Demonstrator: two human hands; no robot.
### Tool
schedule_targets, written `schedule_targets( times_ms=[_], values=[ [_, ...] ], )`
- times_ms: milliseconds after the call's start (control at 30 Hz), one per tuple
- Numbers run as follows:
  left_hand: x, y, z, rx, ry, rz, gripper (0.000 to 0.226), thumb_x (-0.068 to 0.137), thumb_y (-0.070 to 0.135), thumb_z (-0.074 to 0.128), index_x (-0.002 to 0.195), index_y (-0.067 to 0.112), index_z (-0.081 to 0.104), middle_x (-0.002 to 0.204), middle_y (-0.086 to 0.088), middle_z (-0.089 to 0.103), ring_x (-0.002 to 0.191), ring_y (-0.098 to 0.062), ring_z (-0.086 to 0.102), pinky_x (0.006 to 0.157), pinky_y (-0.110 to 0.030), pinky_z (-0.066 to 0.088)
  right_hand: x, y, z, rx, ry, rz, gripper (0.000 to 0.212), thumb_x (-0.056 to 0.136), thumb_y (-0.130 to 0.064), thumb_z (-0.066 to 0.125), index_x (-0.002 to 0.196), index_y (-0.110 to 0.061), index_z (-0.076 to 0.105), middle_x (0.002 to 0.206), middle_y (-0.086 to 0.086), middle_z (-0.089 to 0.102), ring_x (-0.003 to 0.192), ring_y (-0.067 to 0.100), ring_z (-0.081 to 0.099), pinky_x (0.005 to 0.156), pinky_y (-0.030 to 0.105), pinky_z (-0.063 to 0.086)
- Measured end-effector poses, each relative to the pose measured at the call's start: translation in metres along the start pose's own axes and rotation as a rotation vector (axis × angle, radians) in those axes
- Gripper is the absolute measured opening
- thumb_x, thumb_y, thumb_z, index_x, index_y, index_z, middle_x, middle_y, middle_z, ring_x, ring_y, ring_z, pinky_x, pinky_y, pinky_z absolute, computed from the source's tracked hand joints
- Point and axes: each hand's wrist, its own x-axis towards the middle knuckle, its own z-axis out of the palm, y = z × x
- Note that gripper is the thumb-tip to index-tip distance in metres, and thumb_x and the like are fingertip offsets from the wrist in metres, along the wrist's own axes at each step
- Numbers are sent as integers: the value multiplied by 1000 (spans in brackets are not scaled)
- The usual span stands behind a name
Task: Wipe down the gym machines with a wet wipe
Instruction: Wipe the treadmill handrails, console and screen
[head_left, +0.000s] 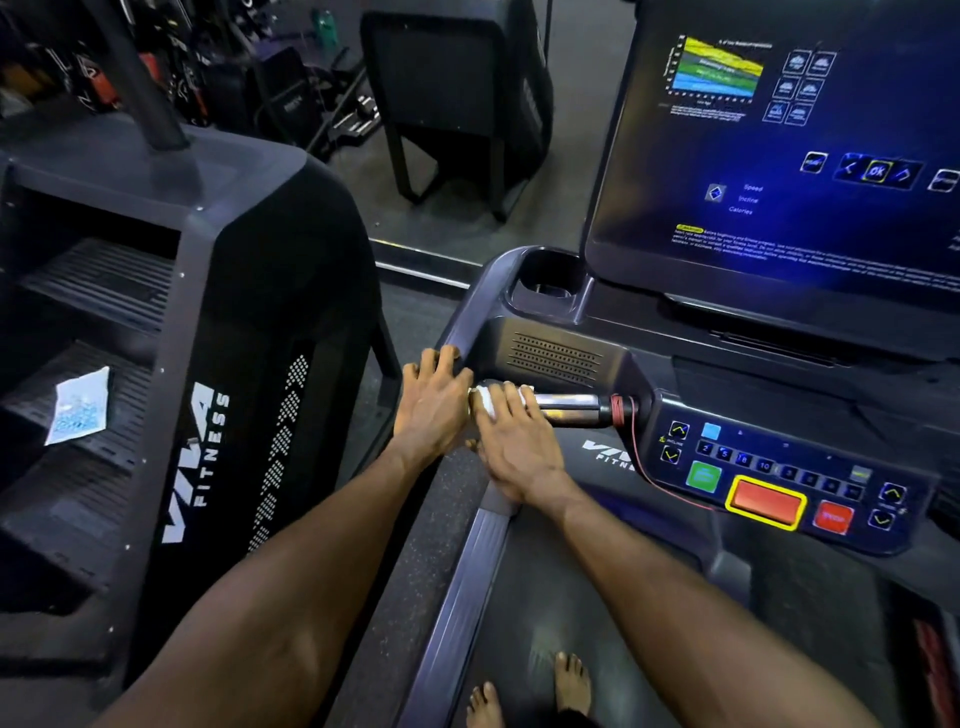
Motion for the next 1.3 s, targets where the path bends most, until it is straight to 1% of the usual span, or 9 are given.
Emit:
schedule_targets(
  times_ms=[267,467,600,733,833,1033,1100,1167,1300],
  values=[
    [0,1,2,-16,40,-23,19,86,24,53,102,18,62,124,-8,43,103,-29,43,80,-44,41,-40,77,14,98,343,55,40,91,-14,49,128,-9,62,129,12,62,118,35,56,103,46,42],
    [-2,2,-1,-2,47,-13,31,85,31,40,102,16,61,125,-10,44,103,-31,43,80,-45,41,-26,50,10,94,310,-96,48,84,-12,38,123,-11,66,130,13,64,121,35,59,105,48,46],
    [-1,1,3,-8,48,-35,21,85,24,50,102,18,61,125,-8,43,104,-30,42,81,-45,42,-22,62,14,219,380,-101,34,82,-2,63,114,-8,72,124,12,69,114,34,65,99,48,51],
    [3,-1,9,1,50,-33,20,84,21,58,103,19,62,125,-8,43,104,-30,42,82,-46,43,-56,80,8,306,675,106,26,89,1,55,107,-1,74,112,13,72,105,32,67,95,44,49],
    [3,1,9,19,47,-34,20,83,21,60,103,19,62,124,-10,43,104,-31,43,81,-47,44,-72,58,1,523,770,336,20,84,5,69,102,-1,76,98,9,74,90,23,65,87,34,51],
    [0,3,5,28,63,-35,22,77,16,66,99,17,63,121,-11,44,100,-32,41,77,-47,40,-55,16,-10,1754,856,1596,10,92,-3,63,90,-2,73,67,-3,63,58,9,56,57,26,49],
    [-1,3,5,30,57,-30,23,77,16,67,100,17,62,121,-11,44,101,-32,42,78,-47,41,-37,30,-16,2060,907,1686,13,94,-3,61,83,-6,67,73,5,65,59,17,61,58,38,53],
    [-1,3,5,32,53,-26,25,77,17,68,101,17,62,122,-11,44,101,-32,42,78,-47,41,-20,38,-21,2092,867,1669,20,95,-13,62,76,-12,61,84,10,66,71,25,63,68,46,54],
    [0,3,5,40,54,-29,25,76,18,69,101,18,62,122,-11,44,101,-31,43,77,-46,42,9,12,-38,2236,675,1541,25,95,-41,60,89,-17,63,89,6,65,77,24,61,75,38,50]
  ],
)
